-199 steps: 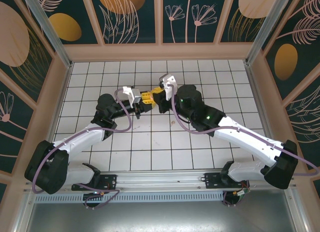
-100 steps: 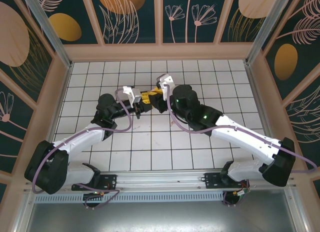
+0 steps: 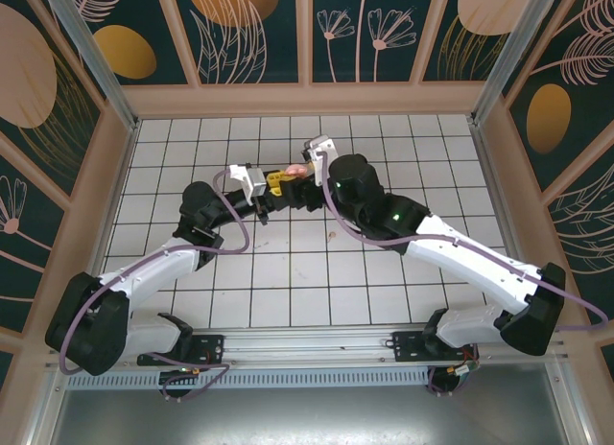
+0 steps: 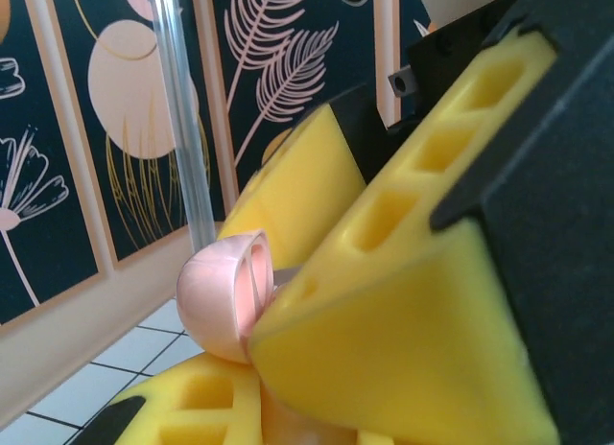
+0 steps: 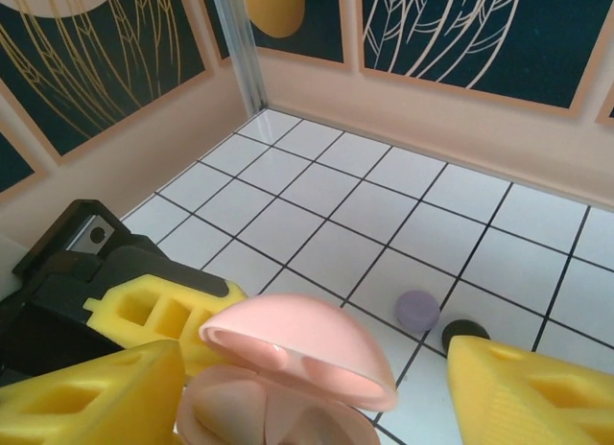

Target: Insert the wireless bluetooth earbuds into the charging case

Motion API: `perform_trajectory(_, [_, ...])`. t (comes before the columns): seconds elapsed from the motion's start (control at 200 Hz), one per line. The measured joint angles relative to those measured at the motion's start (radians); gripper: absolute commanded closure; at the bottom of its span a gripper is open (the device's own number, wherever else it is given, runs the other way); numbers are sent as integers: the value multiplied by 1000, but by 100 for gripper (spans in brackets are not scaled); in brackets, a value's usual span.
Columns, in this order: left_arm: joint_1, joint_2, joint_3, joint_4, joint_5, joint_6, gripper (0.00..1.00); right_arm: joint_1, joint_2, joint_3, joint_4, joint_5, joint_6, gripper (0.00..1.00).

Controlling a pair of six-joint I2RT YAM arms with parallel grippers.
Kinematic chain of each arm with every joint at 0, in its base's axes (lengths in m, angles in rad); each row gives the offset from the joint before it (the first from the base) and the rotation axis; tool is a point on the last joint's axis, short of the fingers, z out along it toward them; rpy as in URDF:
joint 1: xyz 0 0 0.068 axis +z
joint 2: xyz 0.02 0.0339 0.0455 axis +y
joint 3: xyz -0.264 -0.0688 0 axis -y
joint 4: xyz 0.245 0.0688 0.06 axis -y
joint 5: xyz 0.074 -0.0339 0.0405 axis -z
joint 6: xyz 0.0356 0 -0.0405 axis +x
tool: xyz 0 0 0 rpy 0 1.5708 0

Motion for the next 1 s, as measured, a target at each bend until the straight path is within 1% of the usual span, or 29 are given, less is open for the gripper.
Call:
perform_trajectory(0.19, [0, 0, 0, 35, -3, 0, 100, -50, -18, 20, -4, -74, 47, 19])
perform_trajectory(0.43, [0, 0, 0, 39, -5, 0, 100, -122, -92, 20, 32, -200, 125, 19])
perform_trajectory(0.616, [0, 0, 0, 47, -14, 1, 100, -152, -146, 20, 59, -248, 174, 18])
perform_trajectory(0.821, [0, 0, -12, 81, -58, 4, 100, -218, -198, -17, 54, -225, 259, 19])
perform_trajectory(0.921, [0, 1, -20, 92, -88, 5, 100, -267, -199, -61, 10, -191, 309, 19])
perform_trajectory(1.001, [0, 1, -29, 103, -114, 5, 100, -293, -179, -107, -42, -154, 349, 21])
